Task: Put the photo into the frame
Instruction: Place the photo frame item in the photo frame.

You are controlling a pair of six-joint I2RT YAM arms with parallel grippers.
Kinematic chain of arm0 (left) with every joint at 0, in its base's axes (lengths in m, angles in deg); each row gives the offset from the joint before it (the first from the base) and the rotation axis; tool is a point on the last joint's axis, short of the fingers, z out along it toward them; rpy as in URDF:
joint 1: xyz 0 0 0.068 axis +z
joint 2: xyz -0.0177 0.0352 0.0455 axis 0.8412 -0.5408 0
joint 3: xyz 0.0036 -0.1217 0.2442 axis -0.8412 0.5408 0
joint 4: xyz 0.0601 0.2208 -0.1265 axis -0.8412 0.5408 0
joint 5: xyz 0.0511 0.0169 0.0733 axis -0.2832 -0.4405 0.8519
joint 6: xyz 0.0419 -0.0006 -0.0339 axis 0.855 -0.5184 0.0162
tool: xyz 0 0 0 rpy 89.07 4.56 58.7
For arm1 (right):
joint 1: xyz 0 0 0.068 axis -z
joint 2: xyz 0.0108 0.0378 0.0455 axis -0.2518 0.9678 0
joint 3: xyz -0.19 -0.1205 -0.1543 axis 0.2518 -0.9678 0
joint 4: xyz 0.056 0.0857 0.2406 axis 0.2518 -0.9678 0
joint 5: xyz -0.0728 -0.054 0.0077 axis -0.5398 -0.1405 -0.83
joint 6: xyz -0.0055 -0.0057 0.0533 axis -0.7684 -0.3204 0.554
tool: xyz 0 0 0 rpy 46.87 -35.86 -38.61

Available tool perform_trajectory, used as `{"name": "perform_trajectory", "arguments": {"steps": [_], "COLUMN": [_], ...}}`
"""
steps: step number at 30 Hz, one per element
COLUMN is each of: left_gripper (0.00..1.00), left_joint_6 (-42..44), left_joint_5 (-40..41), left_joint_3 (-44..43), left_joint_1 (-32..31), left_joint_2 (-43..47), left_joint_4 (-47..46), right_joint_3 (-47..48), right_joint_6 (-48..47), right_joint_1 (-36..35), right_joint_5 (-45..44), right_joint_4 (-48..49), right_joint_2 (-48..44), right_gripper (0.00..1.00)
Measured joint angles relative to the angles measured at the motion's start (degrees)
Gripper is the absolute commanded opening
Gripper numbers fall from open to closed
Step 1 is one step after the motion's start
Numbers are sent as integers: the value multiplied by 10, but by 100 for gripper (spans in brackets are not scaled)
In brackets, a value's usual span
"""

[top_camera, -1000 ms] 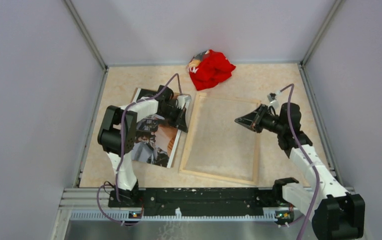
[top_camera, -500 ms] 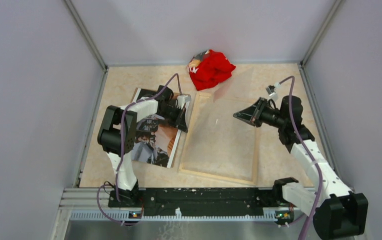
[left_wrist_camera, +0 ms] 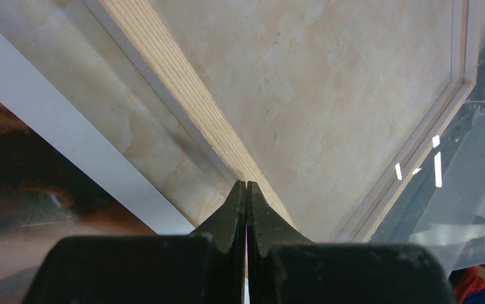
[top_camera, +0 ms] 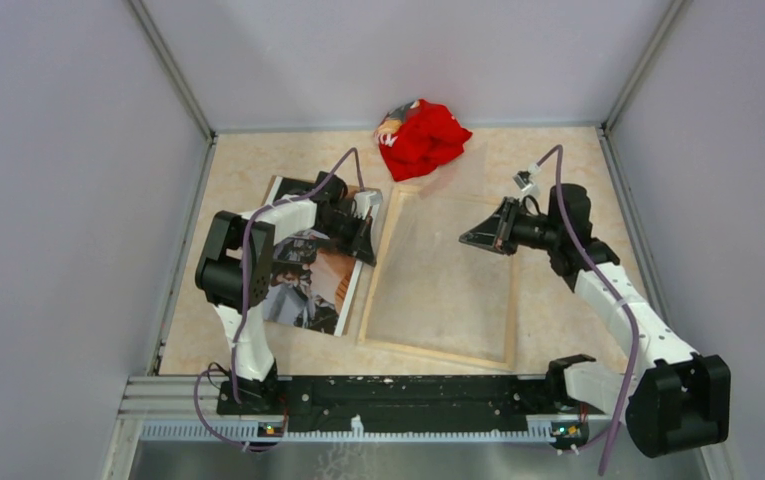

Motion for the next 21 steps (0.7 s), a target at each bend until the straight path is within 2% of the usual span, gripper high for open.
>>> {"name": "perform_trajectory", "arguments": {"steps": [21], "left_gripper": [0], "left_joint_6": [0], "left_joint_5": [0], "left_joint_3": [3], "left_joint_1": [1], "left_joint_2": [0], "left_joint_4": [-5], "right_joint_3": [40], "right_joint_6": [-69], "right_joint_1": [-7], "right_joint_5": [2], "right_joint_4": [-34], "right_joint_2": [47], "right_gripper": [0]}}
